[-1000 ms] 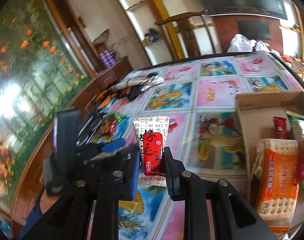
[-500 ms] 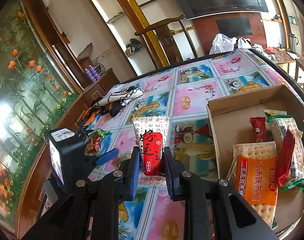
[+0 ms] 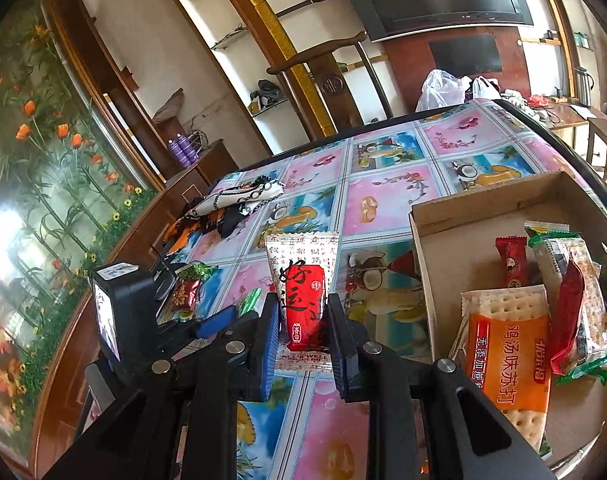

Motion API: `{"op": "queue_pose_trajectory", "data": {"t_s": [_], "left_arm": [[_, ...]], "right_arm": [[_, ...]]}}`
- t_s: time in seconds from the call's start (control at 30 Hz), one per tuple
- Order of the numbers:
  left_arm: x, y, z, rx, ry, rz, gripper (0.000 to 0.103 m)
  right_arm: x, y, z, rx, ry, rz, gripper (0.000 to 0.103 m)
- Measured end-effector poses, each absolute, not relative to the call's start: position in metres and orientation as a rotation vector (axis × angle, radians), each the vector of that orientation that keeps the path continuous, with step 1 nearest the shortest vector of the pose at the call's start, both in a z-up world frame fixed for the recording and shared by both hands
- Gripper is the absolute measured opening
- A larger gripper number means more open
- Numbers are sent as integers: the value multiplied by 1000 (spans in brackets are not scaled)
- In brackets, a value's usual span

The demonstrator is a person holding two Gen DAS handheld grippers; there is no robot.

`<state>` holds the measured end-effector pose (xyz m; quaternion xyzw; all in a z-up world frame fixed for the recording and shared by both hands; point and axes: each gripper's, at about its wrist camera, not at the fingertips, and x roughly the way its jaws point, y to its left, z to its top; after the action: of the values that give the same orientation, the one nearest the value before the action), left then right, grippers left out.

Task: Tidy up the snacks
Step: 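Grasp a clear kiwi candy packet with the left gripper while the right holds the red-and-white packet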

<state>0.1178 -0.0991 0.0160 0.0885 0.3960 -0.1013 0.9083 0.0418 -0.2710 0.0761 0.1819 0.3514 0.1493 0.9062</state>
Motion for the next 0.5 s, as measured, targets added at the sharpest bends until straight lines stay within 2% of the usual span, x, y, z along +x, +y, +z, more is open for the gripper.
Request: {"op": "queue_pose_trajectory", "data": {"t_s": [0.5], "left_arm": [[122,-76,26,114,797,-138,16]], "right_arm": [[44,-273,77,375,732,310,25]]}}
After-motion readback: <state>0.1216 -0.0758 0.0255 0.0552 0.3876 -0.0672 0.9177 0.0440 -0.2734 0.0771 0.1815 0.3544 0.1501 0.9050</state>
